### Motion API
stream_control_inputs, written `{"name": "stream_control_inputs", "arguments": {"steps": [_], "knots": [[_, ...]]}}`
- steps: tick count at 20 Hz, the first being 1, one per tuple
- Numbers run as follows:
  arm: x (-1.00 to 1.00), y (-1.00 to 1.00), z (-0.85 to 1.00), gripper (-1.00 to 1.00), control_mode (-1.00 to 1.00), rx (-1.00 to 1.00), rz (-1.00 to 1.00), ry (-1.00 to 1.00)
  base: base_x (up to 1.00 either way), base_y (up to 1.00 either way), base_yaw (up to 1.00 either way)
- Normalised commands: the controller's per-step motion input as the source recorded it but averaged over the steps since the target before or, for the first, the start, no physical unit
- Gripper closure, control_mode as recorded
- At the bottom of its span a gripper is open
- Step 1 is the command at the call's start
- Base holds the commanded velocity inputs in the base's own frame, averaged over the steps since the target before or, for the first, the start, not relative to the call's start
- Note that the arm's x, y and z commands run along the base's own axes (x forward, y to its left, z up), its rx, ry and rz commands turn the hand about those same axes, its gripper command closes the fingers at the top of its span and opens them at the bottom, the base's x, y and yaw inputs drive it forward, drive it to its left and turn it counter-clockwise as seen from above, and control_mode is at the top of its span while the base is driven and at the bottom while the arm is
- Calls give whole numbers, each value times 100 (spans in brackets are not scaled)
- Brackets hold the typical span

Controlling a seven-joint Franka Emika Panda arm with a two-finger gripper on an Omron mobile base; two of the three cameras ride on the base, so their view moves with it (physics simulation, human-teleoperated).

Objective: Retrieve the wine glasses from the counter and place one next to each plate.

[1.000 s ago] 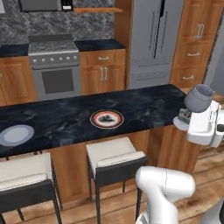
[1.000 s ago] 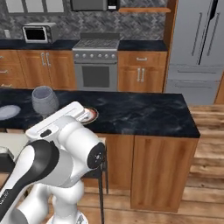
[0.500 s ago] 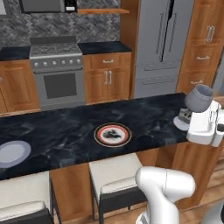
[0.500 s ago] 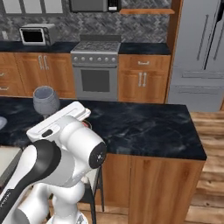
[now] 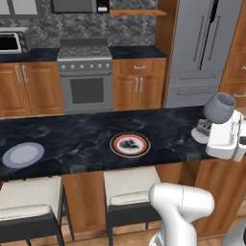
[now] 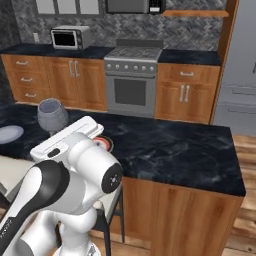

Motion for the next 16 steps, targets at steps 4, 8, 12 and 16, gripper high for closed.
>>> {"name": "stream_control_inputs", "arguments": {"steps": [4,8,12,16], "knots": [[0,0,0,100,100,0,0,0,69,-16,20],[82,-6,-32,100,-100,0,6,13,0,0,0],[62,-16,-30,100,-100,0,6,3,0,0,0],[49,-36,-44,100,-100,0,9,0,0,0,0]]}}
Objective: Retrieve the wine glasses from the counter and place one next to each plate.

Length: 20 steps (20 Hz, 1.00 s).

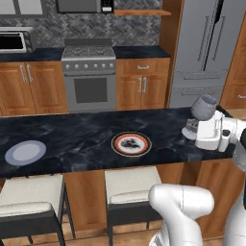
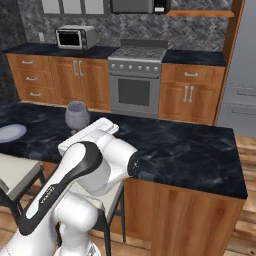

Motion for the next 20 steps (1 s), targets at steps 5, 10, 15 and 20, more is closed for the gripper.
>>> {"name": "stream_control_inputs", "arguments": {"steps": [5,10,15,20], "knots": [[40,-19,-47,100,-100,0,10,0,0,0,0],[49,0,-59,100,-100,-5,6,3,0,0,0],[52,0,-52,100,-100,-4,2,8,0,0,0],[39,0,-40,100,-100,-4,0,1,0,0,0]]}}
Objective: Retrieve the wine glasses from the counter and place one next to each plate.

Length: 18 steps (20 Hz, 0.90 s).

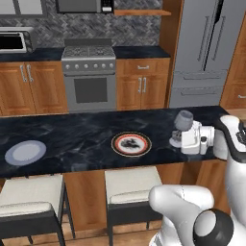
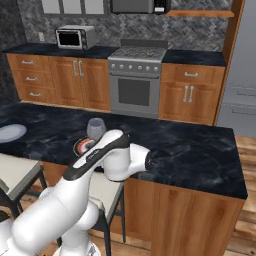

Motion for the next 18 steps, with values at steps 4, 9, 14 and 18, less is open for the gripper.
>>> {"name": "stream_control_inputs", "arguments": {"steps": [4,9,14,18], "knots": [[47,0,-35,100,-100,-2,0,0,0,0,0],[52,-2,-31,100,-100,-1,0,0,0,0,0],[42,-34,-26,100,-100,0,1,0,0,0,0],[44,-22,-27,100,-100,0,1,0,0,0,0]]}}
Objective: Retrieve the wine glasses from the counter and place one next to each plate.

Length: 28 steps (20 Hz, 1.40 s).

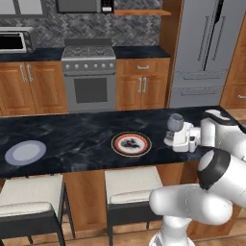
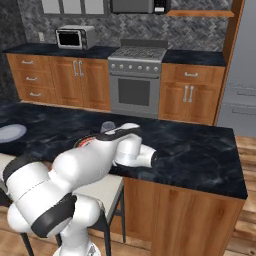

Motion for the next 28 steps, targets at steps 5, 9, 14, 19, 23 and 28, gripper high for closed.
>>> {"name": "stream_control_inputs", "arguments": {"steps": [5,9,14,19,23,28], "knots": [[46,0,-32,100,-100,0,0,0,0,0,0],[44,0,-32,100,-100,-1,0,0,0,0,0],[45,-2,-32,100,-100,0,0,0,0,0,0],[51,0,-31,100,-100,0,0,0,0,0,0],[38,-22,-28,100,-100,0,0,0,0,0,0],[41,-16,-28,100,-100,0,1,0,0,0,0]]}}
